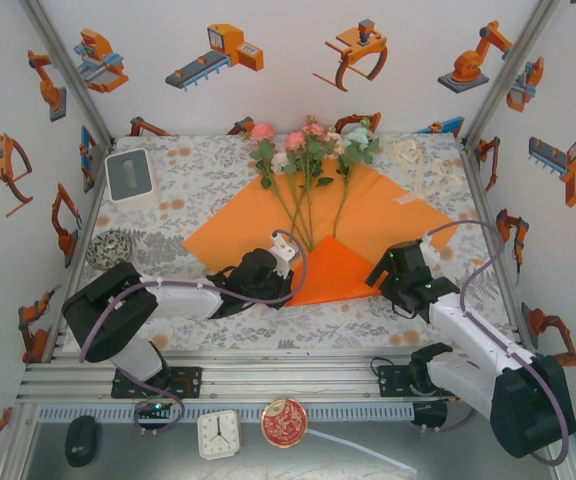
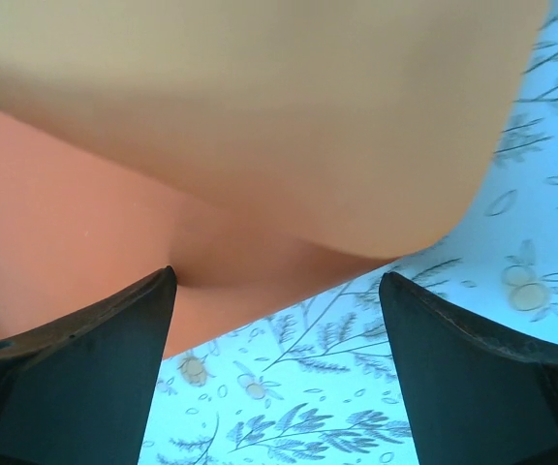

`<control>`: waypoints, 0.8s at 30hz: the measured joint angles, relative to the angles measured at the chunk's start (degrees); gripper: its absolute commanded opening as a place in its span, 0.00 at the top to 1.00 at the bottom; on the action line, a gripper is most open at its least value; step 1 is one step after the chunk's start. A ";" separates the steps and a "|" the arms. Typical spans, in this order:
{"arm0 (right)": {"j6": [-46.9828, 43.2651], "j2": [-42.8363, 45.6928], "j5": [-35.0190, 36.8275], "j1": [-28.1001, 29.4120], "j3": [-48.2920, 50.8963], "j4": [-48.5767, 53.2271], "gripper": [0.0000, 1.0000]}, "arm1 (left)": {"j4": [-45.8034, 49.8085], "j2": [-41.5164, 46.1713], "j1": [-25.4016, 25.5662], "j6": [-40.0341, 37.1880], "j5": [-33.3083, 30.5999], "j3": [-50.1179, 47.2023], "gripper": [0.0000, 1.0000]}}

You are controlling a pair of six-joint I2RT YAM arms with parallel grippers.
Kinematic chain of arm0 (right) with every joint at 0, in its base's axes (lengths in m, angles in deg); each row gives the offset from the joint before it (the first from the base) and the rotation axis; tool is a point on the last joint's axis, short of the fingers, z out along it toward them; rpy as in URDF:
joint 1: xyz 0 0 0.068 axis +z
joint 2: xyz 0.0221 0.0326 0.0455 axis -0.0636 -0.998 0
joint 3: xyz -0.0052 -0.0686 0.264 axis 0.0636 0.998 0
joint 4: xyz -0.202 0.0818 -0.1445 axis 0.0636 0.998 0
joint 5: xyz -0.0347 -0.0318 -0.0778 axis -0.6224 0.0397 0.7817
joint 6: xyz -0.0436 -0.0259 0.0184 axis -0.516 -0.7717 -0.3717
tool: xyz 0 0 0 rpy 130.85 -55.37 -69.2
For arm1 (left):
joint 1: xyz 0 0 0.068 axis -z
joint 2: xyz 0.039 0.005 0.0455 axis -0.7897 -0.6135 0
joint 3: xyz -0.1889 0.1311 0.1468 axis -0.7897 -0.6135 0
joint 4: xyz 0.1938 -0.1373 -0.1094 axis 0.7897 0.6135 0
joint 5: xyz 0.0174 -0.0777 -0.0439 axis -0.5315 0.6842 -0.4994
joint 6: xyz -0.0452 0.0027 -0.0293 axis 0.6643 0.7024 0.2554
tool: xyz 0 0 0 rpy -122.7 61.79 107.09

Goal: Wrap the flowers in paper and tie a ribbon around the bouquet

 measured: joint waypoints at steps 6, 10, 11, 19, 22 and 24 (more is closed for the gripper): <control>-3.23 2.01 -4.17 -5.66 0.00 1.42 0.26 | 0.81 1.53 0.68 0.00 -0.04 -0.70 0.63; -4.72 5.46 -11.67 -5.40 -1.03 2.86 0.27 | 1.84 2.91 0.92 0.04 -0.20 -0.70 0.50; -4.83 6.43 -12.61 -4.96 -1.73 3.56 0.27 | 2.23 3.45 1.09 0.20 -0.31 -0.70 0.48; -3.48 8.92 -17.62 3.72 -3.76 2.64 0.33 | 6.99 10.36 1.86 0.35 -3.28 -0.70 0.45; -2.51 4.13 -19.21 5.51 -3.76 -1.66 0.34 | 8.41 12.20 1.92 0.35 -4.31 -0.70 0.45; -2.19 0.59 -19.74 5.70 -3.76 -3.74 0.35 | 9.62 13.49 1.95 0.35 -5.07 -0.74 0.45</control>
